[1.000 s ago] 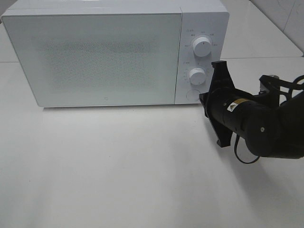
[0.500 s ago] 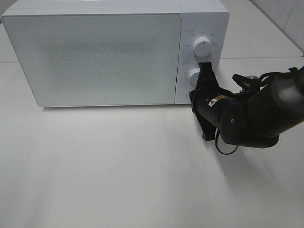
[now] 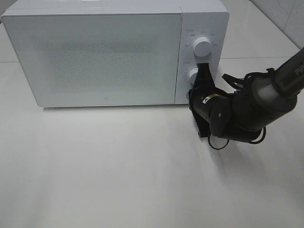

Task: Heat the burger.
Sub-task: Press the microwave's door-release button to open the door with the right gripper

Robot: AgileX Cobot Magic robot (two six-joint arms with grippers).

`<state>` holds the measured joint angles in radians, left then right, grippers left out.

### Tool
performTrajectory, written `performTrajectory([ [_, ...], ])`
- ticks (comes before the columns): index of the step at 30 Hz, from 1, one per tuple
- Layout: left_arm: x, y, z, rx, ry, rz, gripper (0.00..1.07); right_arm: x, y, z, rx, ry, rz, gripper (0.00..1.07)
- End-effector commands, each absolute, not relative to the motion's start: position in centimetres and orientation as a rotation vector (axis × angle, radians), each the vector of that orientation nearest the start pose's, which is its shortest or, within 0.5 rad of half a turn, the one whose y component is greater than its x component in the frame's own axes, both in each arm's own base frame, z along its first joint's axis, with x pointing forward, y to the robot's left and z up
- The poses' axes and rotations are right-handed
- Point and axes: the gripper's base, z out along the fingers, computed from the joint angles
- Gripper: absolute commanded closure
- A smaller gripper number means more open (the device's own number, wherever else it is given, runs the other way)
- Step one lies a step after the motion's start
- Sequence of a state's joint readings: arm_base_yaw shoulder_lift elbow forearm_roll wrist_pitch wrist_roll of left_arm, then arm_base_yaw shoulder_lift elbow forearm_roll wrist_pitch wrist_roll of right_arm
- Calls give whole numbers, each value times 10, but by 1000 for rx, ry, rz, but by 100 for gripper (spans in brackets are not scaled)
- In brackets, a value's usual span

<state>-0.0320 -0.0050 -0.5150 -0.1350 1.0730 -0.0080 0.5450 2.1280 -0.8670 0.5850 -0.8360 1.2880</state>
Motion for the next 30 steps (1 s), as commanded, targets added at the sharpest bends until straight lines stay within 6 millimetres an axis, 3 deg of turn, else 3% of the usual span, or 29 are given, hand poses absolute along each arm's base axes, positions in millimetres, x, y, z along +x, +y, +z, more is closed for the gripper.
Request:
performTrajectory([
  [1, -11, -11, 281, 21, 2010, -192, 9, 348, 164, 92, 1376, 1522, 1058, 105],
  [8, -11, -11, 281, 21, 2010, -192, 9, 353, 159, 108, 1296, 1342, 1123, 107],
  [17, -11, -11, 281, 21, 2010, -192, 9, 363, 164, 124, 1255, 1259, 1184, 107],
  [30, -11, -11, 281, 21, 2010, -193, 9, 384, 167, 151, 1110, 1009, 1231, 107],
])
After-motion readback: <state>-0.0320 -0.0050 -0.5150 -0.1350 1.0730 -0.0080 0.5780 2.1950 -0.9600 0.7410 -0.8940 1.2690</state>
